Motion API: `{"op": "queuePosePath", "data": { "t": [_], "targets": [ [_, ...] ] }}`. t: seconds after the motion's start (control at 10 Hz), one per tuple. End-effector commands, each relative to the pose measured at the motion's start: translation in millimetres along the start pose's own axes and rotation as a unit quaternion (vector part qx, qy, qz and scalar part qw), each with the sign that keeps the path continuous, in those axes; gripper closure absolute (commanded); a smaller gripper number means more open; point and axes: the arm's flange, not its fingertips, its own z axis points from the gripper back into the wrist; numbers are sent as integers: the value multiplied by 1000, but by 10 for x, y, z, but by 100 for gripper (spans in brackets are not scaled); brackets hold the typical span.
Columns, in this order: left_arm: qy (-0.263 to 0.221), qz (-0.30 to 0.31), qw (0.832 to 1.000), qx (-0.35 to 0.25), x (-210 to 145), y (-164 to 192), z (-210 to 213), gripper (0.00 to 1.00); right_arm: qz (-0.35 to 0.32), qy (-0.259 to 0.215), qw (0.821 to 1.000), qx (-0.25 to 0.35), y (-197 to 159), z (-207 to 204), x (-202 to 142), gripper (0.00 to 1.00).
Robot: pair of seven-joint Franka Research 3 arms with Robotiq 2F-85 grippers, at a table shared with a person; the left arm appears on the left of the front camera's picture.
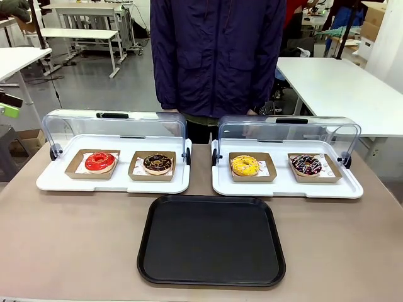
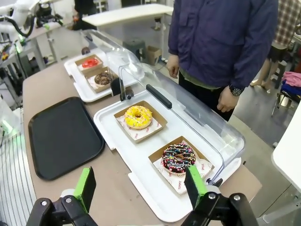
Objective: Move the second donut from the left to the tray.
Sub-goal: Pick up the Paper togo box containing the Donut indicated by the person and place it on the Handle tray.
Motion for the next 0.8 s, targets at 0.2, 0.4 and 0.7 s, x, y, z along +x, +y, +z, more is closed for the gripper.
{"op": "queuePosePath", "data": {
  "t": [0.2,0.4,0.7],
  "targets": [
    [-11,-3,1000,-4,8,-1,5,0,14,-16,1000,1,-43,-8,14,0],
    [-11,-3,1000,-4,8,-1,5,0,14,-16,1000,1,-43,-8,14,0],
    [-11,-3,1000,-4,8,-1,5,0,14,-16,1000,1,-43,-8,14,0]
  ]
}}
